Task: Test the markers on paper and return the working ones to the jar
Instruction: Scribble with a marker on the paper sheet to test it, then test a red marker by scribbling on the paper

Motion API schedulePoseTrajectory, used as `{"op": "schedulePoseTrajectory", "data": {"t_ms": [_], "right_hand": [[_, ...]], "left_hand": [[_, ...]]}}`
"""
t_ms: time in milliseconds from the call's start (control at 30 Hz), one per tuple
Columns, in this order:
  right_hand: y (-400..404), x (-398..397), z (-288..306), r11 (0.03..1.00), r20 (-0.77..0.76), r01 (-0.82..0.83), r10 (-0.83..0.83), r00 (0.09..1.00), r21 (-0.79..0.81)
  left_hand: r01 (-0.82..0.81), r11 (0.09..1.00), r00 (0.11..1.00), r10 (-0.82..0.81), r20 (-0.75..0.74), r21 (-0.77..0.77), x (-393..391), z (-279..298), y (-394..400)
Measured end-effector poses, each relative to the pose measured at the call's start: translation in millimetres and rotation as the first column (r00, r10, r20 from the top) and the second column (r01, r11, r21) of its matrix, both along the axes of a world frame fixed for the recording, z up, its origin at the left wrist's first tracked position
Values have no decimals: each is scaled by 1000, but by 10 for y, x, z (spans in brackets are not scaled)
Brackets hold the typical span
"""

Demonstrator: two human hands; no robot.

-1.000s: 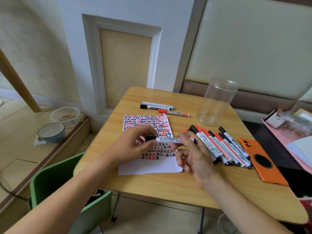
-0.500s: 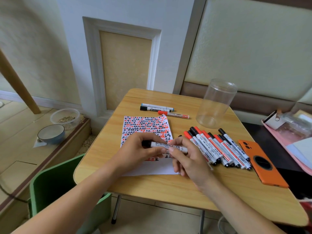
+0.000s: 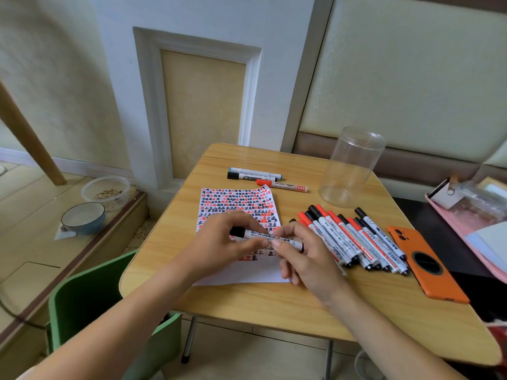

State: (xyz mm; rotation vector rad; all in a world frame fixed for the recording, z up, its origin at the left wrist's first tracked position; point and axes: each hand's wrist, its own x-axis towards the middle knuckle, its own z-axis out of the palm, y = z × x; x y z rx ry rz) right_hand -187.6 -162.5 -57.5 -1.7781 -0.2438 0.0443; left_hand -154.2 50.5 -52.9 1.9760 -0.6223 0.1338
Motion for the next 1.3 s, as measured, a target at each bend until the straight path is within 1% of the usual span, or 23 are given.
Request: {"op": "schedulePoseTrajectory", "data": {"t_ms": [67, 100, 167, 233, 267, 367, 433, 500, 567, 633, 667, 733, 767, 800, 867, 933, 1000, 1067, 1133, 1200, 1233, 1300], "right_hand": [[21, 8, 24, 999, 14, -16, 17, 1000, -41], [36, 16, 49, 997, 26, -25, 27, 999, -71], [84, 46, 122, 990, 61, -57, 65, 996, -128], [151, 91, 207, 985, 91, -63, 78, 993, -158], [190, 126, 238, 986, 108, -38, 56, 993, -160], [316, 275, 241, 979, 193, 111, -77, 978, -173], [394, 397, 170, 944, 297, 205, -125, 947, -258], [474, 486, 91, 885, 370, 229, -70, 926, -406], [551, 535, -2, 794, 339, 172, 45, 940, -583], [614, 546, -87, 684, 280, 122, 126, 952, -719], [634, 553, -119, 648, 271, 116, 146, 951, -753], [642, 574, -156, 624, 277, 122, 156, 948, -771], [639, 582, -167, 624, 281, 125, 157, 947, -771], [634, 585, -166, 623, 285, 128, 159, 945, -772], [634, 587, -174, 609, 294, 138, 163, 942, -781], [641, 583, -180, 598, 304, 150, 164, 939, -788], [649, 586, -180, 596, 313, 161, 159, 936, -787], [654, 586, -184, 596, 326, 173, 158, 932, -784], [658, 584, -188, 595, 329, 177, 157, 931, -784], [666, 580, -181, 593, 326, 175, 157, 932, -786], [671, 580, -177, 590, 325, 175, 157, 933, -788], [673, 583, -175, 589, 321, 173, 155, 934, -789]], "left_hand": [[-80, 986, 987, 58, 151, 146, 55, 15, 83], [-99, 975, 978, 57, 203, 201, 71, 27, 126], [-104, 962, 972, 44, 233, 252, 73, 60, 205], [-129, 957, 967, 63, 248, 261, 59, 95, 289], [-161, 951, 960, 88, 266, 265, 57, 109, 338], [-265, 928, 939, 187, 288, 262, 64, 109, 508], [-357, 897, 913, 277, 299, 259, 72, 72, 625], [-446, 863, 877, 369, 308, 235, 81, 35, 738], [-546, 812, 823, 472, 317, 208, 91, 16, 858], [-662, 723, 743, 599, 300, 197, 101, -7, 1029], [-719, 661, 693, 663, 283, 213, 97, -17, 1134], [-788, 532, 609, 747, 266, 311, 91, -68, 1380], [-785, 486, 594, 766, 245, 384, 84, -112, 1502], [-756, 459, 597, 776, 204, 467, 74, -169, 1611], [-640, 431, 611, 787, 81, 637, 64, -326, 1794], [-504, 424, 605, 795, -43, 753, 56, -478, 1906], [-406, 424, 592, 797, -120, 810, 50, -565, 1963], [-325, 455, 621, 764, -176, 829, 59, -590, 1975], [-284, 511, 668, 712, -215, 811, 85, -602, 1945], [-353, 547, 678, 709, -195, 759, 116, -572, 1878], [-424, 559, 672, 721, -166, 713, 135, -532, 1827], [-589, 577, 661, 747, -75, 566, 178, -425, 1679]]}}
